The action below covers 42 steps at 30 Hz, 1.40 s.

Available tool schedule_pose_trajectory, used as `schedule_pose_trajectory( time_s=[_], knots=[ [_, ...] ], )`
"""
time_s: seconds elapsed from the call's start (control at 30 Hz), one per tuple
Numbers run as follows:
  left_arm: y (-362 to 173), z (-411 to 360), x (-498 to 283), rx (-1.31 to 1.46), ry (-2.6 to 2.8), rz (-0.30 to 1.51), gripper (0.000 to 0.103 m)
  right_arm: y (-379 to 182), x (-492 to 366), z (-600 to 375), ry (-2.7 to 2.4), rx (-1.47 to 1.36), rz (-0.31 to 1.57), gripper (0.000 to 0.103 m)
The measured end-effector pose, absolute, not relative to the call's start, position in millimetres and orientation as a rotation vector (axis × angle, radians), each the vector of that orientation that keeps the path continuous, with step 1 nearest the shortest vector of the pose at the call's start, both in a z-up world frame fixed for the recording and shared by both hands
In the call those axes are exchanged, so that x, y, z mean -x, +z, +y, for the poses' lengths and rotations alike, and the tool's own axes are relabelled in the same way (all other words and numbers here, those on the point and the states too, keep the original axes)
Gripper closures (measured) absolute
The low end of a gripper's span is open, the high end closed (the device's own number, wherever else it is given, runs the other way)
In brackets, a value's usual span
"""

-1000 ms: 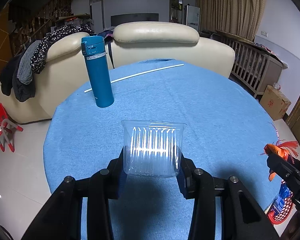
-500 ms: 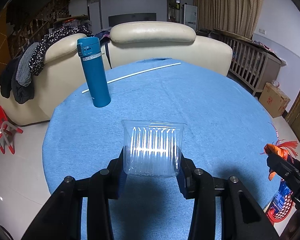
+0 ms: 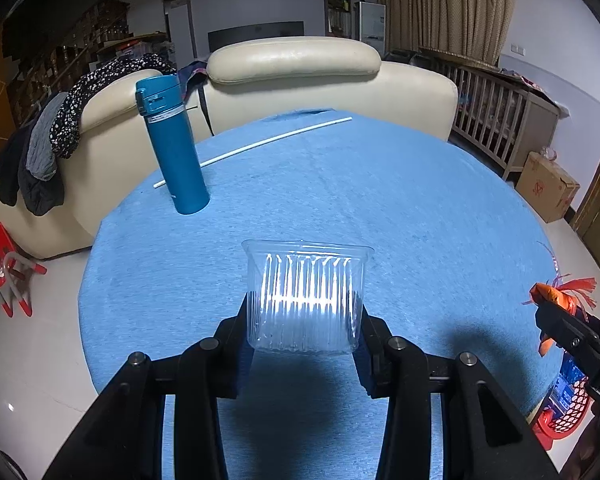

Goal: Collect trash
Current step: 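Carry the orange bag with the right tool over the red basket while the left tool carries the clear box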

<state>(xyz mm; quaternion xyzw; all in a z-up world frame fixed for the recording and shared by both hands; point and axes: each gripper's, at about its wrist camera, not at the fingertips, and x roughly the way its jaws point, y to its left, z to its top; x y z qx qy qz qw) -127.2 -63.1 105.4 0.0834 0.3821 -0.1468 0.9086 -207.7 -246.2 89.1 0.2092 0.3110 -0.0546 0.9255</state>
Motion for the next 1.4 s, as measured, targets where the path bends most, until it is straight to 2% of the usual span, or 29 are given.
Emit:
schedule_pose_trajectory(
  time_s=[0.7,1.4],
  knots=[
    [100,-143,141,-0.308,-0.402,0.793,0.059,63,241,-319,-0.217,-0.569,0.611,0.033],
    [86,-247,191,-0.423,-0.619,0.798,0.059,30,333,-410,-0.436,-0.688,0.592,0.033]
  ],
)
